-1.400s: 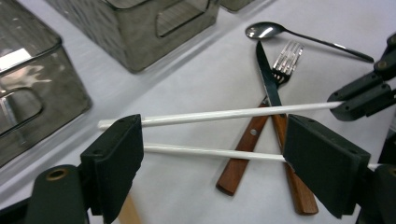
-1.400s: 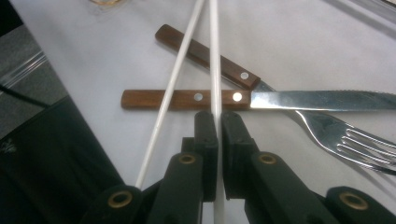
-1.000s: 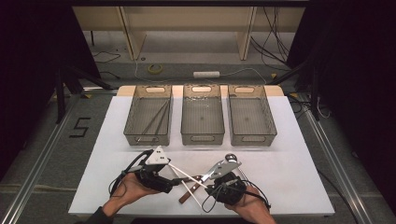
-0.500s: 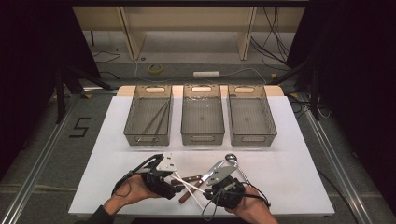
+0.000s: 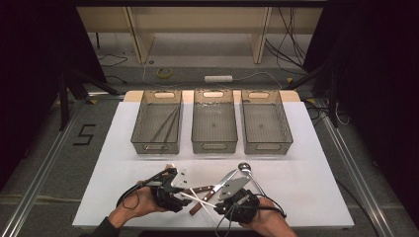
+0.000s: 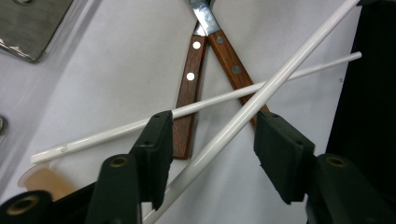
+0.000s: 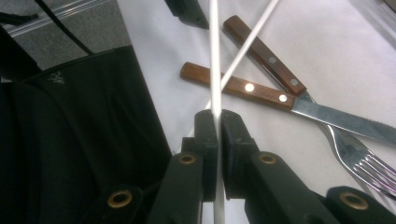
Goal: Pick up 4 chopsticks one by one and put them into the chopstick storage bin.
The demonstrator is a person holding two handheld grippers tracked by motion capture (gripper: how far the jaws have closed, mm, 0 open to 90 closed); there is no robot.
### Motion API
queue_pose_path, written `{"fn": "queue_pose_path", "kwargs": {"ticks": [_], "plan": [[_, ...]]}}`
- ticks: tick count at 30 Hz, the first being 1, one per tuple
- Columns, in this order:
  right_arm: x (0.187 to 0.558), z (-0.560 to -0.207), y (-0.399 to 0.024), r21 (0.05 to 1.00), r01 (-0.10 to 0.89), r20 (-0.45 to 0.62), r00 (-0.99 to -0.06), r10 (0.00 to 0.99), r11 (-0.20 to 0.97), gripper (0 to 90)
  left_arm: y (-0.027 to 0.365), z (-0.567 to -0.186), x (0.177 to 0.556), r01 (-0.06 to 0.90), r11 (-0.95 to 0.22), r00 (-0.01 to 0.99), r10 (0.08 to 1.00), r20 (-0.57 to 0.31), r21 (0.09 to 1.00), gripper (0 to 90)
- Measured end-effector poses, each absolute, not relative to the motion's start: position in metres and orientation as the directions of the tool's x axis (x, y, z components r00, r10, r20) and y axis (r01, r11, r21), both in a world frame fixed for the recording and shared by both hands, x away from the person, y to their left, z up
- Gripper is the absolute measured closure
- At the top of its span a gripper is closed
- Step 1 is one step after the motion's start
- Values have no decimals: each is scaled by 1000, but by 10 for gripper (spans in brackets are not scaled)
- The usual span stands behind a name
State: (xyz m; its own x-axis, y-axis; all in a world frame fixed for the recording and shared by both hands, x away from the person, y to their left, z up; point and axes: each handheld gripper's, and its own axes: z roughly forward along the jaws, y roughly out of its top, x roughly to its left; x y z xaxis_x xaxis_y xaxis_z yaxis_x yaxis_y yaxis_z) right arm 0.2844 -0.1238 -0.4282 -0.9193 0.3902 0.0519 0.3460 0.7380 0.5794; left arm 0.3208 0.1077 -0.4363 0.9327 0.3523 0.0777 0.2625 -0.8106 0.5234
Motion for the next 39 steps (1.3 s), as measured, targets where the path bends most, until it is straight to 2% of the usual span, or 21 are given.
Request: {"fn": "queue_pose_path", "kwargs": {"ticks": [11, 22, 26, 28, 31, 33, 39], "plan": [[283, -428, -124, 580, 320, 59, -934, 353, 749, 869, 104, -437, 317, 226, -846, 949, 303, 87, 482, 627], [288, -430, -129, 599, 288, 61, -947, 316, 747, 849, 103, -435, 312, 163, -877, 967, 233, 103, 451, 704], [297, -429, -136, 623, 321, 75, -932, 354, 713, 761, 102, -436, 309, 140, -880, 976, 201, 89, 453, 768], [302, -427, -140, 649, 348, 83, -916, 392, 676, 641, 100, -437, 308, 140, -879, 977, 198, 82, 455, 801], [308, -423, -148, 711, 400, 127, -882, 454, 578, 532, 98, -433, 308, 156, -875, 972, 220, 89, 459, 825], [309, -420, -153, 739, 418, 151, -867, 475, 528, 519, 98, -431, 309, 192, -865, 966, 250, 67, 463, 826], [309, -412, -164, 792, 431, 178, -840, 512, 433, 486, 107, -429, 316, 257, -844, 940, 331, 80, 472, 829]]}}
